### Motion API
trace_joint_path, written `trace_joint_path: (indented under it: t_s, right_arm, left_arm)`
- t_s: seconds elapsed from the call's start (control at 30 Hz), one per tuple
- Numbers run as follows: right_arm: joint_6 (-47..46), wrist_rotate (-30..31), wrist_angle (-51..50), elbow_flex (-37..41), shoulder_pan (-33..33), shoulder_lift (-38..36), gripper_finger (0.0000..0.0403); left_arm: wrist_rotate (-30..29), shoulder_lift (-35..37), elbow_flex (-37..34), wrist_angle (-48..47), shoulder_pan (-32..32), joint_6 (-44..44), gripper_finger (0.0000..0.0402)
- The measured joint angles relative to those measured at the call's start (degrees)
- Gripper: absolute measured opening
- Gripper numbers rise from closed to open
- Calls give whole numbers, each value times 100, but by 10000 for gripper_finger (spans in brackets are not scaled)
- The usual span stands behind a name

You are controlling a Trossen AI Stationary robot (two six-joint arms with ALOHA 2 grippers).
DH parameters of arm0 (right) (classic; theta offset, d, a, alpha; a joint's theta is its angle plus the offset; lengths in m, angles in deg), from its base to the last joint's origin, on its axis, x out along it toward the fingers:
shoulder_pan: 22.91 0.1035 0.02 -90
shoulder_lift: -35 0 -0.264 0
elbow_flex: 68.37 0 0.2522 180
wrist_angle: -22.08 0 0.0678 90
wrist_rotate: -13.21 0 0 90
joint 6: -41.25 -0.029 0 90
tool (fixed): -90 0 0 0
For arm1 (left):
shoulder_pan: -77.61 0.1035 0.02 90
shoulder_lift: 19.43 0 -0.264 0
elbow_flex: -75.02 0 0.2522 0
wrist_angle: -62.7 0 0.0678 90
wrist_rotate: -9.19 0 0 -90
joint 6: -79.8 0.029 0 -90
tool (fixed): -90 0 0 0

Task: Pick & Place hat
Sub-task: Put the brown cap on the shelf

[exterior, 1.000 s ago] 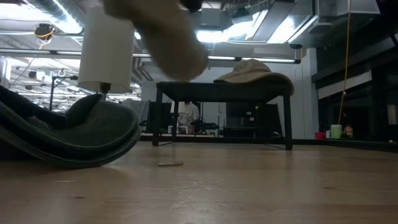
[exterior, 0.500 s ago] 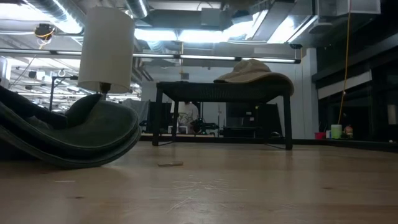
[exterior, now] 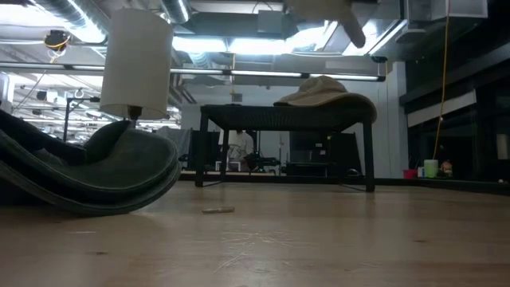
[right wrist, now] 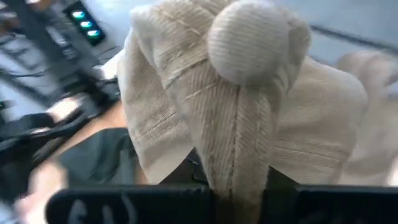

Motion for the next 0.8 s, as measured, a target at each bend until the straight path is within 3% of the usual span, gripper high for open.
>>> trace_joint_path:
  t_s: [0.13,0.27,0.57,0.8]
  right_arm:
    - [224,-70,-123,0,-412,107,13]
    - [186,-391,-490,2,-817,274,13]
    - [204,-515,-538,2,-1558,568,13]
    - [-558,-677,-1113,2,-2003,568,13]
  left_arm:
    - [-257,0,-2,-3,0,96,102]
    - [-212,0,-4,-4,0,-53,104]
    - [-121,0,-4,-22,0,-188,98]
    - [-116,-2,-7,-364,0,-154,102]
